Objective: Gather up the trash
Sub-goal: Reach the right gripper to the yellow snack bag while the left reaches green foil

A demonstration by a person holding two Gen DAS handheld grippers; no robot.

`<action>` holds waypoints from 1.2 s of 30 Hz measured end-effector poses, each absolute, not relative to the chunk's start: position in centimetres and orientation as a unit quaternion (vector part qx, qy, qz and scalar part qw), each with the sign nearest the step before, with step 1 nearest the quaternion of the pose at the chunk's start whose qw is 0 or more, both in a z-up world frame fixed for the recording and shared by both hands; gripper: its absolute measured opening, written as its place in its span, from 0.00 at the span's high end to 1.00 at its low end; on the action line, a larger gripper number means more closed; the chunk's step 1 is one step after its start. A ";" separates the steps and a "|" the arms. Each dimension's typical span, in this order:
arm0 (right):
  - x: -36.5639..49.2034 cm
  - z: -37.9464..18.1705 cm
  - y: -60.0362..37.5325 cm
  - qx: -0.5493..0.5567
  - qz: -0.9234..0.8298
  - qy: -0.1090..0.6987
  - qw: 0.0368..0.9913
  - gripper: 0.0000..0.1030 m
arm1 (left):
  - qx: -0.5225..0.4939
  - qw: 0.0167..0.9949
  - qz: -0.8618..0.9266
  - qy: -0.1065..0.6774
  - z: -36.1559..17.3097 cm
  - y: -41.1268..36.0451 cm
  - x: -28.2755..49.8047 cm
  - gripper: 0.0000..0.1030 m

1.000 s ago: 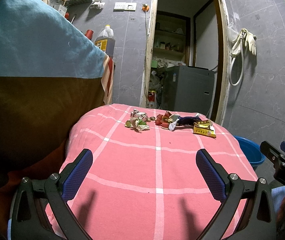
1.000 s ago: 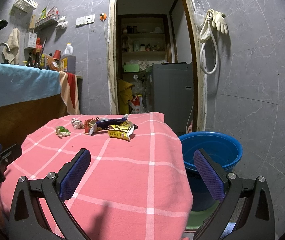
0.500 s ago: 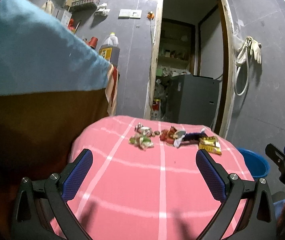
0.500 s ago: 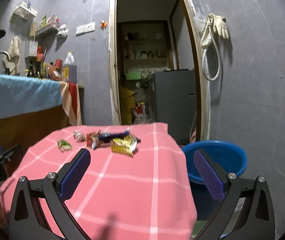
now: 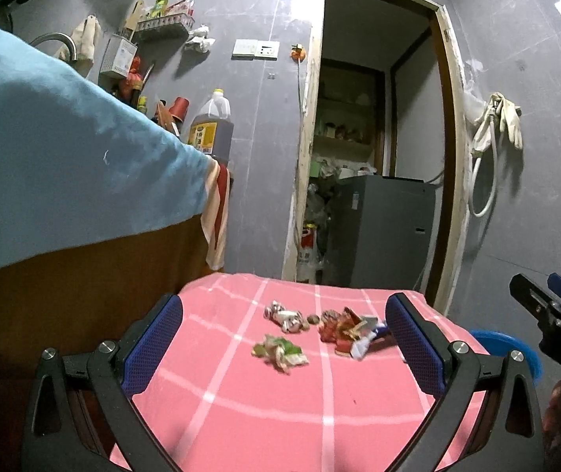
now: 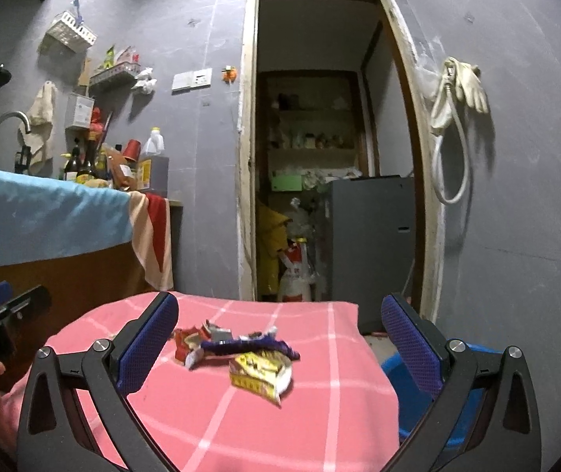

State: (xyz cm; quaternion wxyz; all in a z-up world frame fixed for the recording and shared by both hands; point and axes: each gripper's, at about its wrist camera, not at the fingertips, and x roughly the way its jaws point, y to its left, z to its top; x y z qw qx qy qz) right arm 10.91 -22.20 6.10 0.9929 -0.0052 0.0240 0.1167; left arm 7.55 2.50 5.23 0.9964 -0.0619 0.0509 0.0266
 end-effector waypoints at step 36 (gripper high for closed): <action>24.8 -0.2 -17.6 -0.106 0.176 0.350 0.914 0.00 | -0.106 0.918 -0.013 0.383 0.0 5.0 22.1 0.20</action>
